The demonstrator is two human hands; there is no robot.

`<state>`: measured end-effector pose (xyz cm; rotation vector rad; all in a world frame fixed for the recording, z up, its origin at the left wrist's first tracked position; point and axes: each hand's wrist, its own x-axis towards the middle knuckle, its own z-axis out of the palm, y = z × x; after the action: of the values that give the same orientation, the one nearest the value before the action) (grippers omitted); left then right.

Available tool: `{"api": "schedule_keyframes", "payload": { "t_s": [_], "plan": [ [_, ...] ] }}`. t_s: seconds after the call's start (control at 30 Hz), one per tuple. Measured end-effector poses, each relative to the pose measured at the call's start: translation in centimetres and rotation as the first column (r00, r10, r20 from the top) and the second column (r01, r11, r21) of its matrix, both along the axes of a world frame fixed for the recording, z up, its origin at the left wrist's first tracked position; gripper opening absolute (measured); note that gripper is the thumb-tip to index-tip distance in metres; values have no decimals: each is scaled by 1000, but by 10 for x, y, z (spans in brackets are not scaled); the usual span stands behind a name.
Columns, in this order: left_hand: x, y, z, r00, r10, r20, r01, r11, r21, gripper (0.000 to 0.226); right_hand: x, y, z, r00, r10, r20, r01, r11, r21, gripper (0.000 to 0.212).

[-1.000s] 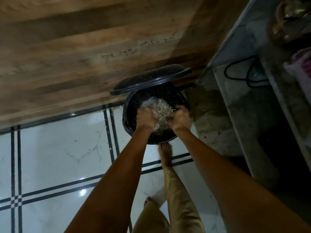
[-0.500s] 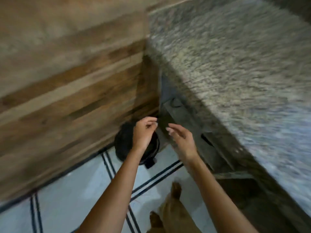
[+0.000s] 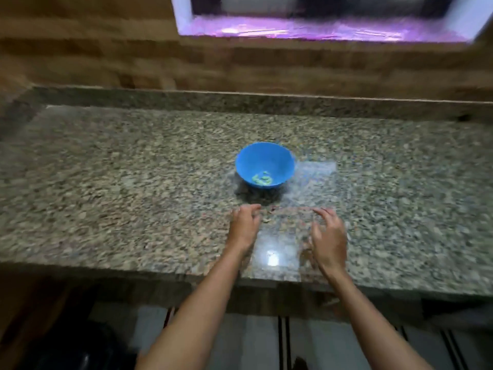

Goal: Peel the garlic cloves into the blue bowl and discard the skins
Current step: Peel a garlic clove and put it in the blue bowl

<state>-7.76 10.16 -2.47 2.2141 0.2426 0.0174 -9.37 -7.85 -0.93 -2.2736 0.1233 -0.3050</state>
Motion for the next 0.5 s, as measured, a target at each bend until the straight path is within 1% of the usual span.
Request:
{"api": "schedule_keyframes", "payload": {
  "t_s": [0.03,0.1,0.13,0.17,0.2,0.23,0.27,0.3,0.33,0.37,0.4,0.43,0.47,0.5],
  "plan": [
    [6,-5,-9,998,-62,10,61,994,96,29,6,-25,-6,1000,-10,-5,10,999,-36,32],
    [8,-8,-27,987,-159,-21,159,956,247,16,17,-63,-17,994,-26,-111,22,999,-35,32],
    [4,-6,-35,984,-171,-44,176,934,309,16,20,-77,-23,984,-40,-172,38,999,-16,33],
    [-1,-6,-39,985,-165,-50,172,916,364,22,23,-86,-27,974,-59,-219,62,998,9,35],
    [-7,-8,-36,984,-178,-19,170,902,397,27,25,-93,-32,965,-73,-253,87,995,43,36],
    [-11,-13,-24,981,-189,49,156,911,382,26,26,-97,-35,958,-79,-276,106,991,84,37],
    [-6,-18,-8,978,-151,144,97,941,323,19,27,-100,-37,954,-78,-289,118,985,123,37],
    [7,-25,13,961,-54,270,-11,972,235,11,29,-101,-37,952,-73,-297,122,982,147,37],
    [29,-28,33,931,54,362,-117,981,155,8,32,-100,-36,949,-76,-306,128,980,154,37],
    [55,-27,49,932,123,341,-174,977,122,10,33,-100,-35,945,-82,-318,136,979,151,37],
    [84,-23,55,961,125,246,-164,975,148,13,34,-99,-34,940,-86,-330,141,979,148,37],
    [109,-20,55,989,110,97,-127,973,194,16,34,-98,-34,939,-87,-332,140,980,139,37],
    [128,-19,50,993,99,-67,-78,962,263,19,34,-99,-34,940,-83,-330,127,985,116,37],
    [136,-21,45,978,101,-184,-29,933,358,20,33,-99,-33,942,-73,-327,103,992,75,37]
  ]
}}
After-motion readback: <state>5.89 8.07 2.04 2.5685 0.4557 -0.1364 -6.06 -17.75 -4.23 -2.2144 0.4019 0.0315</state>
